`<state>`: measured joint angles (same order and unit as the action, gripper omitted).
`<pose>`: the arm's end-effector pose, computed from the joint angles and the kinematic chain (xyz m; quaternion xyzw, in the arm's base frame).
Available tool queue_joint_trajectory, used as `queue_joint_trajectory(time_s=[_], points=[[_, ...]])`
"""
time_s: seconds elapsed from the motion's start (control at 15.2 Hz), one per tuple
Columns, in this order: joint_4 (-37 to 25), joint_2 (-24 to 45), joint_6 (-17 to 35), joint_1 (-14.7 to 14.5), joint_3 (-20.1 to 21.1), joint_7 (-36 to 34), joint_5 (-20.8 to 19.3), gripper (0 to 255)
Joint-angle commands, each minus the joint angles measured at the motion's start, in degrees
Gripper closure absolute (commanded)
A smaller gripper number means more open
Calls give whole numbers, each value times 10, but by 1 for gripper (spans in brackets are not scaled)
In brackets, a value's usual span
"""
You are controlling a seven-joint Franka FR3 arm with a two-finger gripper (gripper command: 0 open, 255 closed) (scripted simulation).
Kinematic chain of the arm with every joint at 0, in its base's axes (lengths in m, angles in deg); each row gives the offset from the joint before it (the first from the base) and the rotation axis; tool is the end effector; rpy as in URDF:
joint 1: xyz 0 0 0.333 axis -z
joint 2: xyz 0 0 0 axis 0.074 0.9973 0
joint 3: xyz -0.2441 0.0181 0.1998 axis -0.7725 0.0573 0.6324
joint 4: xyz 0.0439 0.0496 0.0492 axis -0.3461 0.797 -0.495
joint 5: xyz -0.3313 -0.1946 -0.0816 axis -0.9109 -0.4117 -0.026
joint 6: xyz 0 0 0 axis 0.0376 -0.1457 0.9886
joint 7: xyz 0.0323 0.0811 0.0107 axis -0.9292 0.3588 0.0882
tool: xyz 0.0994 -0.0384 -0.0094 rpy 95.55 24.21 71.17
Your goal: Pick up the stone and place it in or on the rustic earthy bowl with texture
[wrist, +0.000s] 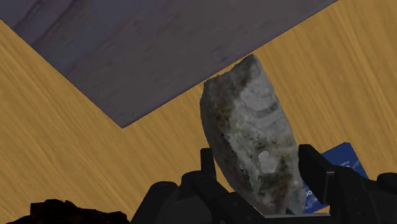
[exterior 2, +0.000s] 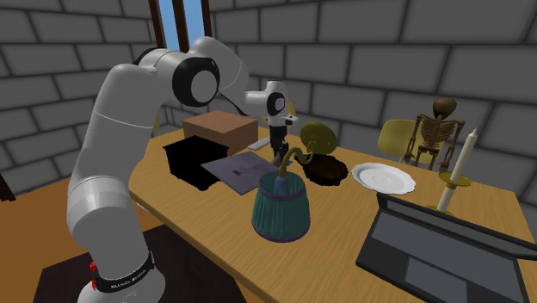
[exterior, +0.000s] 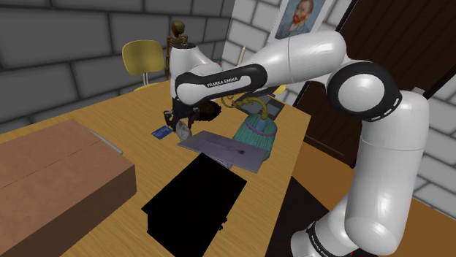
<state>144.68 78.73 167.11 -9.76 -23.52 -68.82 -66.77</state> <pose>0.6321 0.2173 0.3252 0.9955 -0.0825 0.0104 0.0456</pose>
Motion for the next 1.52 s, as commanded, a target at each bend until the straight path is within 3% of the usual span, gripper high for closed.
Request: queue_joint_trajectory(time_s=[0.0,1.45], points=[[-7,-6,-13,0,2,3,3,255],[-104,-57,-157,2,13,29,28,255]])
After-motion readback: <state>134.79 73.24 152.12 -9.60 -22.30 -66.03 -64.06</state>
